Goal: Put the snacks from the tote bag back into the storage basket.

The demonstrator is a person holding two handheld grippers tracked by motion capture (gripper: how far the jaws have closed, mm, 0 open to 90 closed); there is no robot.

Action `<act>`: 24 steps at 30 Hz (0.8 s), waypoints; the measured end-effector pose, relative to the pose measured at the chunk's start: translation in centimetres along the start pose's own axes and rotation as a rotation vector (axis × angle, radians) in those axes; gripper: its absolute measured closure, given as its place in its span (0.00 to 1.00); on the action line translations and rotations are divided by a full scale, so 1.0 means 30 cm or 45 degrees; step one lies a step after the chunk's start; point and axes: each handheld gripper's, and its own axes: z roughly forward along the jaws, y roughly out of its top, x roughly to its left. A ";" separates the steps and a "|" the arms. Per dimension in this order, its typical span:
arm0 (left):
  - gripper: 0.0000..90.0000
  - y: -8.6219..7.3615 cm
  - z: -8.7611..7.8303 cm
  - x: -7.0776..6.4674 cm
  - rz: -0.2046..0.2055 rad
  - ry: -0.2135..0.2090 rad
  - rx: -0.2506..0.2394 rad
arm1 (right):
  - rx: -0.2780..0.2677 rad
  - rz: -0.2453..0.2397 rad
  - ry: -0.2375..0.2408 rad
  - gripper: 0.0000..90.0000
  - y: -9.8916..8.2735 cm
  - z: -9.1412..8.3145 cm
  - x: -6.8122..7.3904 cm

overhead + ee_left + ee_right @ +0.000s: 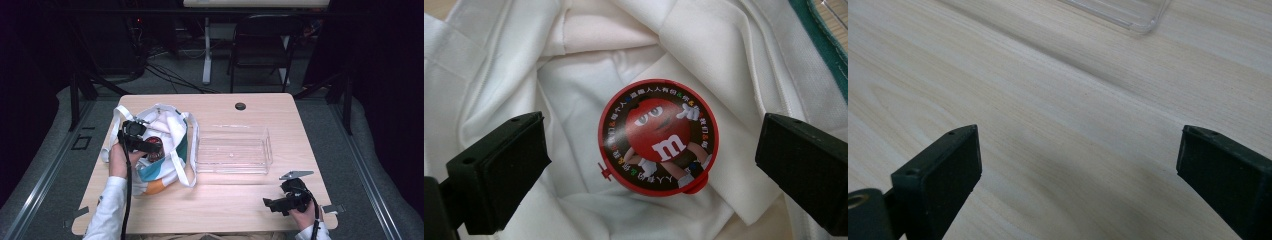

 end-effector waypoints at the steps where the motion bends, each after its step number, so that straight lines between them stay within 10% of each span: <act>1: 0.01 0.002 0.006 -0.002 0.002 -0.002 0.005 | -0.001 0.000 0.000 0.04 0.000 0.000 0.000; 24: 0.09 0.024 0.097 0.002 -0.007 -0.049 0.140 | 0.013 0.004 -0.008 0.05 -0.001 0.003 -0.002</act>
